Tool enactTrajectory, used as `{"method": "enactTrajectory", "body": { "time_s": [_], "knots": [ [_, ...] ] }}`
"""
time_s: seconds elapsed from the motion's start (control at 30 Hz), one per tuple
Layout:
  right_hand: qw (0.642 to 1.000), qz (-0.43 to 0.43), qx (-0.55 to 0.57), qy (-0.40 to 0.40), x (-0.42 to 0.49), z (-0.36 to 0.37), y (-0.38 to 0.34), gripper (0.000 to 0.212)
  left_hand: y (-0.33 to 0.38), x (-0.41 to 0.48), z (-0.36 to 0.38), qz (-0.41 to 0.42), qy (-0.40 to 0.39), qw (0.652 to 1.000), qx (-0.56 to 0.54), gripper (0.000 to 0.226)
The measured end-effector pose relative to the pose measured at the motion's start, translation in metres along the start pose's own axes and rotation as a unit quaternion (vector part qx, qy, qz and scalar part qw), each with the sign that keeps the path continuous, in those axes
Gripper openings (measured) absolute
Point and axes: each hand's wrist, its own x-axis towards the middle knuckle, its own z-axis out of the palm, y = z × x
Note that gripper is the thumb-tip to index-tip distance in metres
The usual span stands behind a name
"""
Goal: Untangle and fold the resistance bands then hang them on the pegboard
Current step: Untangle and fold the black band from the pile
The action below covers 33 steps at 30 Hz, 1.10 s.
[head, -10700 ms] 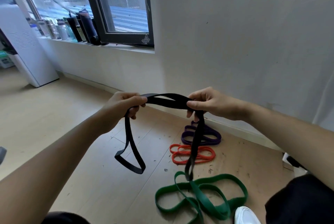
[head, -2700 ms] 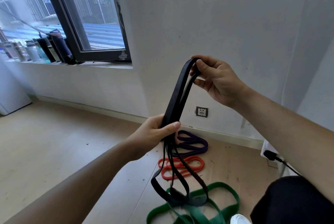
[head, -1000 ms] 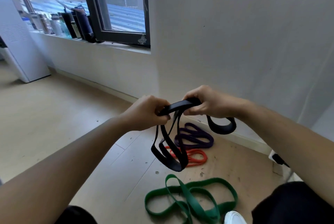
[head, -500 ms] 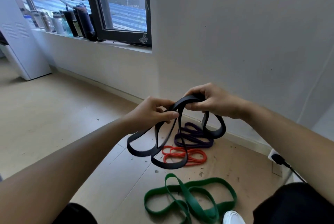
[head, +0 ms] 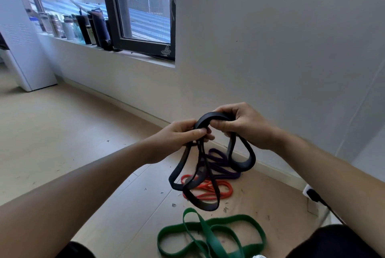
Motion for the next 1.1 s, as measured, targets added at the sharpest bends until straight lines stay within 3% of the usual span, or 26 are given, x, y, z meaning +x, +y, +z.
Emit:
{"method": "enactTrajectory", "body": {
  "time_s": [0.17, 0.3, 0.47, 0.63, 0.77, 0.83, 1.1],
  "knots": [
    [0.998, 0.018, 0.053, 0.012, -0.002, -0.007, 0.000, 0.024, 0.007, 0.000, 0.008, 0.022, 0.005, 1.000, 0.018, 0.027],
    [0.993, 0.067, 0.090, -0.034, -0.007, -0.022, 0.001, 0.029, 0.016, 0.002, 0.002, 0.044, 0.024, 0.998, 0.045, 0.042],
    [0.986, 0.095, -0.051, -0.124, -0.008, -0.018, -0.003, 0.026, 0.015, 0.003, 0.004, 0.043, 0.021, 0.992, 0.120, 0.017],
    [0.987, 0.067, -0.117, -0.088, -0.002, 0.000, -0.011, 0.027, 0.019, 0.004, -0.003, 0.021, 0.023, 0.982, 0.187, 0.017],
    [0.988, 0.058, -0.101, -0.100, -0.002, 0.001, -0.013, 0.022, 0.018, 0.001, -0.009, 0.002, 0.007, 0.971, 0.240, 0.016],
    [0.993, 0.039, -0.079, -0.080, 0.000, 0.001, -0.011, 0.024, 0.014, -0.001, -0.013, 0.004, 0.014, 0.970, 0.244, 0.007],
    [0.996, 0.036, -0.064, -0.047, -0.003, -0.005, -0.006, 0.033, 0.008, -0.007, -0.016, -0.011, 0.000, 0.977, 0.215, 0.019]
  ]
}}
